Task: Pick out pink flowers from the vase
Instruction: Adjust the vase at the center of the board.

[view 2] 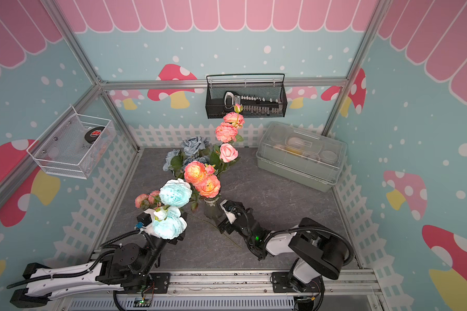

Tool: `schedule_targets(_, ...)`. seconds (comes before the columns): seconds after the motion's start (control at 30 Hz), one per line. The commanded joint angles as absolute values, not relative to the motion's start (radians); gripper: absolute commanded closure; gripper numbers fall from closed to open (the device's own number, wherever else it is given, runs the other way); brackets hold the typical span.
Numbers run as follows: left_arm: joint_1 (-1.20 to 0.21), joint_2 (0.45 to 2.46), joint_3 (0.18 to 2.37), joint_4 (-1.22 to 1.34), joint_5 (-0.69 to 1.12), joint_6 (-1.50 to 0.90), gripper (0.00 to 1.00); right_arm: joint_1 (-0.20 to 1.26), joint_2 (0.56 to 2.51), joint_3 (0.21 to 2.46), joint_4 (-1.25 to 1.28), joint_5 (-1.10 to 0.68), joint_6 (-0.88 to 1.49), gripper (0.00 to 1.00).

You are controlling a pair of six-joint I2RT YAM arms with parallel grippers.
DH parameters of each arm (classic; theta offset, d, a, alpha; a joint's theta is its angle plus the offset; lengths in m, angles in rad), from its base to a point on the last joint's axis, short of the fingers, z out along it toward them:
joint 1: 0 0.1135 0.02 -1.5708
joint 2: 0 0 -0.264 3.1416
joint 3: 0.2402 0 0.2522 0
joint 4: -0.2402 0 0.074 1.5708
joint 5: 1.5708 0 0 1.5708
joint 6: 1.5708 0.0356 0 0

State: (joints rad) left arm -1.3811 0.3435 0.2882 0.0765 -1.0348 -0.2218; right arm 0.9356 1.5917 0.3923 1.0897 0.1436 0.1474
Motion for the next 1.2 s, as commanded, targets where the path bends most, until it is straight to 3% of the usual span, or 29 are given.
schedule_targets(0.0, -1.407, 0.344, 0.319, -0.024, -1.059, -0.233, 0.11, 0.920, 1.678, 0.437, 1.331, 0.090, 0.113, 0.02)
schedule_targets(0.47, -1.444, 0.345, 0.336, -0.039, -1.089, -0.211, 0.11, 0.887, 1.876, 0.655, 1.331, 0.155, 0.099, 0.02)
schedule_targets(0.67, -1.469, 0.322, 0.337, -0.069, -1.125, -0.211, 0.11, 0.893, 1.941, 0.696, 1.364, 0.272, 0.130, 0.23)
schedule_targets(0.97, -1.497, 0.349, 0.354, -0.073, -1.159, -0.204, 0.11, 0.948, 2.025, 0.798, 1.380, 0.631, 0.049, 0.35)
schedule_targets(1.17, -1.523, 0.372, 0.362, -0.072, -1.186, -0.206, 0.11, 0.957, 2.060, 0.917, 1.270, 0.942, -0.001, 0.31)
